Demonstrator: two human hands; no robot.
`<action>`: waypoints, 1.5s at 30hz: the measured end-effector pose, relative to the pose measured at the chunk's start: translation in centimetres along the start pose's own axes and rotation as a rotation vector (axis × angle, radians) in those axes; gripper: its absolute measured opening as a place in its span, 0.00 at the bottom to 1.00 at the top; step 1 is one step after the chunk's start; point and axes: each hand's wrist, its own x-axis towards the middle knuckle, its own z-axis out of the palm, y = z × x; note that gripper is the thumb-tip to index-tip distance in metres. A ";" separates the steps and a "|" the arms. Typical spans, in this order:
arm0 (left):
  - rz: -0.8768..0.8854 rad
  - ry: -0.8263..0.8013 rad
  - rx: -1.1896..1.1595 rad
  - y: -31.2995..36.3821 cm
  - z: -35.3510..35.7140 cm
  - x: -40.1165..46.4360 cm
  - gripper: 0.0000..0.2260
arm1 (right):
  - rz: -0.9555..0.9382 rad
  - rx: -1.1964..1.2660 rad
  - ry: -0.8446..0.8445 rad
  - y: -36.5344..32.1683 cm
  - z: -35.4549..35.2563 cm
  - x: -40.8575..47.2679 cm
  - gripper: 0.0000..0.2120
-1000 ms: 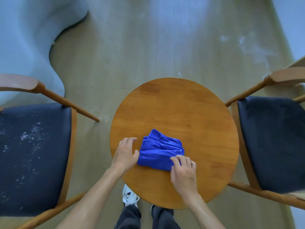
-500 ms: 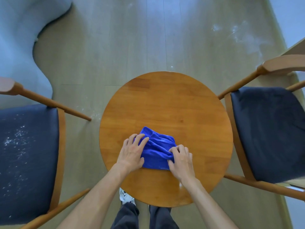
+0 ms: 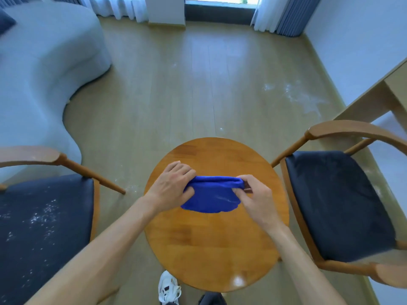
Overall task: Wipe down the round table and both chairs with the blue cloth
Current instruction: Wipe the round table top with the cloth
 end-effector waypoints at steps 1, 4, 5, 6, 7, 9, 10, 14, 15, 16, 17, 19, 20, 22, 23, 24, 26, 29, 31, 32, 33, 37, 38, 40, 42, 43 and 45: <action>0.024 0.015 0.020 0.3 -2.5 0.7 0.13 | -0.028 0.017 0.011 -1.7 -1.2 0.5 0.09; 0.045 0.042 0.070 1.3 -9.4 1.7 0.16 | -0.068 0.076 0.074 -6.5 -4.2 1.8 0.10; 0.041 0.065 0.073 1.6 -11.5 1.9 0.14 | -0.062 0.119 0.100 -7.9 -5.1 2.2 0.09; 0.031 0.096 0.058 1.8 -13.5 2.0 0.11 | -0.054 0.166 0.119 -9.2 -5.9 2.7 0.08; 0.013 0.119 0.023 2.2 -15.5 2.2 0.10 | -0.047 0.203 0.127 -10.4 -6.7 3.2 0.06; -0.026 0.152 -0.060 3.1 -19.0 2.5 0.08 | -0.083 0.227 0.138 -12.8 -8.1 4.2 0.04; -0.042 0.168 -0.094 3.5 -20.7 2.8 0.08 | -0.114 0.223 0.143 -14.0 -8.8 4.8 0.04; -0.088 0.189 -0.184 4.8 -25.8 3.4 0.07 | -0.197 0.214 0.150 -18.2 -11.4 6.8 0.07; -0.100 0.175 -0.199 5.0 -26.7 3.5 0.07 | -0.210 0.214 0.147 -19.0 -11.9 7.2 0.07; -0.120 0.161 -0.223 5.2 -27.4 3.5 0.06 | -0.219 0.218 0.138 -19.6 -12.3 7.5 0.08; -0.146 0.149 -0.256 5.3 -28.0 3.5 0.06 | -0.226 0.229 0.130 -20.1 -12.7 7.7 0.08; -0.177 0.133 -0.292 5.7 -28.9 3.6 0.06 | -0.242 0.248 0.123 -20.9 -13.1 8.0 0.08; -0.180 0.126 -0.295 5.9 -29.3 3.7 0.06 | -0.250 0.245 0.123 -21.2 -13.4 8.2 0.08; -0.176 0.109 -0.304 6.4 -30.0 3.8 0.06 | -0.258 0.230 0.123 -21.4 -13.7 8.4 0.08; -0.171 0.095 -0.307 6.6 -30.4 3.8 0.07 | -0.253 0.229 0.122 -21.5 -13.8 8.5 0.08; -0.168 0.076 -0.308 6.8 -30.7 3.9 0.07 | -0.244 0.230 0.124 -21.5 -13.8 8.6 0.08; -0.188 0.014 -0.340 7.2 -31.1 4.2 0.08 | -0.241 0.180 0.156 -21.5 -13.8 8.7 0.07; -0.302 -0.106 -0.478 7.8 -30.9 4.7 0.08 | -0.257 0.003 0.230 -21.5 -13.4 9.0 0.08; -0.367 -0.147 -0.550 8.0 -30.5 4.7 0.08 | -0.237 -0.026 0.209 -21.6 -13.0 9.2 0.08; -0.388 -0.156 -0.583 8.0 -30.3 4.7 0.08 | -0.219 -0.029 0.195 -21.6 -12.8 9.3 0.09; -0.399 -0.165 -0.615 8.1 -30.1 4.6 0.07 | -0.202 -0.044 0.188 -21.6 -12.7 9.3 0.09; -0.379 -0.209 -0.684 8.1 -30.2 4.3 0.12 | -0.169 -0.048 0.144 -21.8 -12.5 9.4 0.08; -0.363 -0.211 -0.673 8.0 -30.3 4.3 0.13 | -0.158 -0.009 0.123 -21.9 -12.5 9.3 0.08; -0.347 -0.193 -0.612 7.7 -30.9 4.4 0.06 | -0.130 0.083 0.082 -22.2 -12.7 9.2 0.08; -0.345 -0.156 -0.526 7.3 -31.7 4.5 0.04 | -0.113 0.134 0.039 -22.5 -12.8 9.0 0.09; -0.345 -0.133 -0.488 7.2 -32.2 4.6 0.05 | -0.112 0.131 0.022 -22.7 -12.8 8.9 0.09; -0.338 -0.094 -0.429 7.1 -32.9 4.7 0.06 | -0.101 0.098 0.002 -22.9 -12.8 8.9 0.10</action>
